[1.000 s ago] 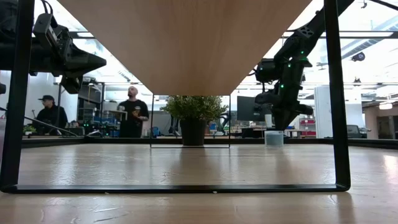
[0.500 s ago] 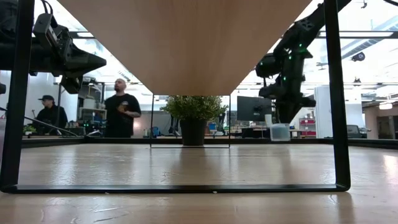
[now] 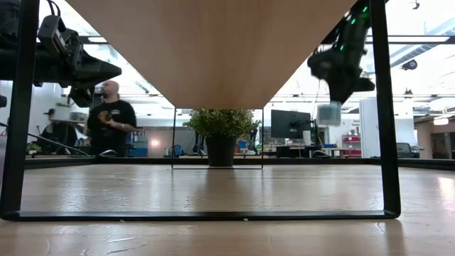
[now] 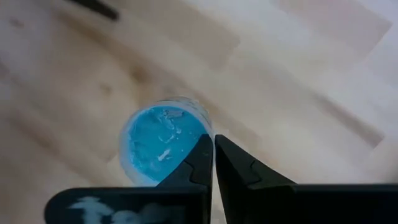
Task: Pick & Place candle stick holders
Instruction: Put the blue scented candle on the shelf
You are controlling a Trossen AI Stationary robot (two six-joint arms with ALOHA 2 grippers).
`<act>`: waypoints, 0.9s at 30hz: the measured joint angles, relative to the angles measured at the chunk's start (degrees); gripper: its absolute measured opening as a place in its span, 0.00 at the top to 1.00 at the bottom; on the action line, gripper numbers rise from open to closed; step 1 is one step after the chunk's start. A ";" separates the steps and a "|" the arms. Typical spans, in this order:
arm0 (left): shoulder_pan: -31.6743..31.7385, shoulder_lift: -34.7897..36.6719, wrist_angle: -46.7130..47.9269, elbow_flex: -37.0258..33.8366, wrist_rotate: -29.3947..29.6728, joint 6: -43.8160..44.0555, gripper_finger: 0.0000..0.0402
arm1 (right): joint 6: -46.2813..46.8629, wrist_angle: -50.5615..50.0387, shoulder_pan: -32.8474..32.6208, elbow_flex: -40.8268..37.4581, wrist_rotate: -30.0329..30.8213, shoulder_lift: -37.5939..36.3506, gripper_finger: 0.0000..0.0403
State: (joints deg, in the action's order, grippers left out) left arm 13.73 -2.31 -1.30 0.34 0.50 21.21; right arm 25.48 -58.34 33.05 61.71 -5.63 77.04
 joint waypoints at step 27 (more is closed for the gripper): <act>-0.02 0.00 0.00 0.00 0.00 0.01 0.98 | 43.33 -5.37 -42.76 20.37 10.27 6.86 0.98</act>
State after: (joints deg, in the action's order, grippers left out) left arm 13.72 -2.31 -1.30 0.34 0.49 21.22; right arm 68.82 -63.71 -9.70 82.08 4.64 83.91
